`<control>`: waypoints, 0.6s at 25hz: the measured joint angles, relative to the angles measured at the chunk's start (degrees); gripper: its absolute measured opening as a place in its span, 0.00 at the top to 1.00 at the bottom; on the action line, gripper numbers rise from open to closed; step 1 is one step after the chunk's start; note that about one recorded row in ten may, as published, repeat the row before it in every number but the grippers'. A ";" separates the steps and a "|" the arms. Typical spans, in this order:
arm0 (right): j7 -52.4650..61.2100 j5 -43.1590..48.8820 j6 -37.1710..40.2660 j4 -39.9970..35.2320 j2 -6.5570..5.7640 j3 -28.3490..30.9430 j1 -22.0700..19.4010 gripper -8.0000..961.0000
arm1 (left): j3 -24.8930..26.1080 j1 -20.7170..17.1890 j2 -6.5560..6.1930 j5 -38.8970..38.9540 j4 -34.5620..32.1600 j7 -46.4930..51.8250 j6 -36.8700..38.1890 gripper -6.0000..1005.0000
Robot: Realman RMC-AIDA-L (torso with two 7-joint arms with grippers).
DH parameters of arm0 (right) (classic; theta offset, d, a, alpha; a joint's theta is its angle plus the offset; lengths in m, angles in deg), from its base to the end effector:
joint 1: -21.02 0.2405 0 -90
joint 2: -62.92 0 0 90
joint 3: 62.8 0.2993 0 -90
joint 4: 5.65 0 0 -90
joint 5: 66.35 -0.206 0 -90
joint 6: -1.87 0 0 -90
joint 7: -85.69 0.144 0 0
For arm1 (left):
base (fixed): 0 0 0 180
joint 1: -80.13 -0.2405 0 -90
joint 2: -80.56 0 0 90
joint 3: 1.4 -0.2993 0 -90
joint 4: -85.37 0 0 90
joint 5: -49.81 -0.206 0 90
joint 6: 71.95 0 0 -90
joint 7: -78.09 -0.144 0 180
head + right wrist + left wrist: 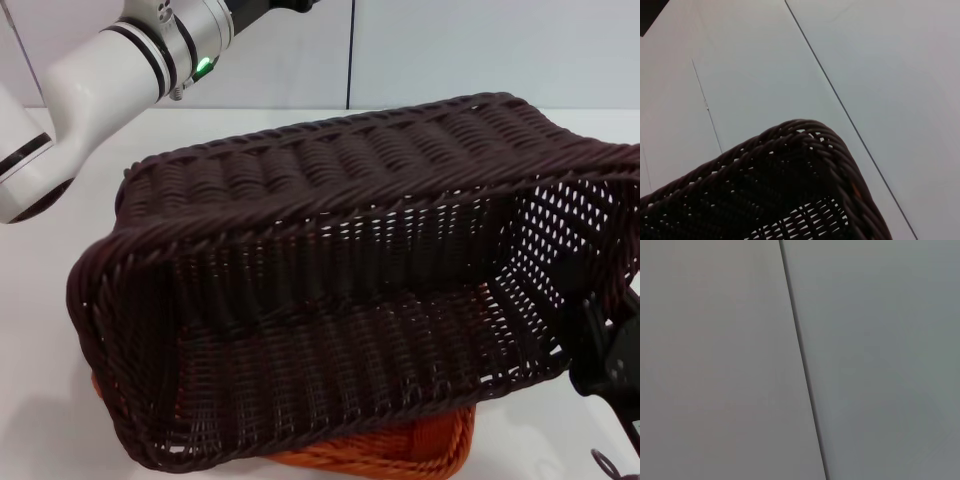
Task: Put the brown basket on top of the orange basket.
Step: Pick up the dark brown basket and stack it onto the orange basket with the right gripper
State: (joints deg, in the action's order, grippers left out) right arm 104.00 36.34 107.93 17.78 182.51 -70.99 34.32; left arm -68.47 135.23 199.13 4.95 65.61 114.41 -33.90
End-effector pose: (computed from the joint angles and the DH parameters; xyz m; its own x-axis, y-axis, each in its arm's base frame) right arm 0.2905 0.1922 -0.0742 0.2218 0.1408 -0.9649 -0.7682 -0.5842 -0.2618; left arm -0.1465 0.5218 -0.0296 0.8188 -0.1109 0.5633 0.4215 -0.5501 -0.7210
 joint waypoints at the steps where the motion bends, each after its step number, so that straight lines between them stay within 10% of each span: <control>1: 0.06 -0.01 -0.04 0.00 0.00 0.00 0.08 0.80 | 0.01 0.02 0.00 0.06 -0.01 -0.03 -0.01 0.16; 15: 0.07 0.38 -1.43 0.05 0.17 -1.49 -0.87 0.80 | 0.69 0.68 0.09 0.49 -0.10 -1.66 -0.34 0.16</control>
State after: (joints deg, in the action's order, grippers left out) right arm 104.07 36.72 106.50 17.83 182.67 -72.48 33.45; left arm -67.78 135.90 199.22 5.44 65.51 112.76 -34.25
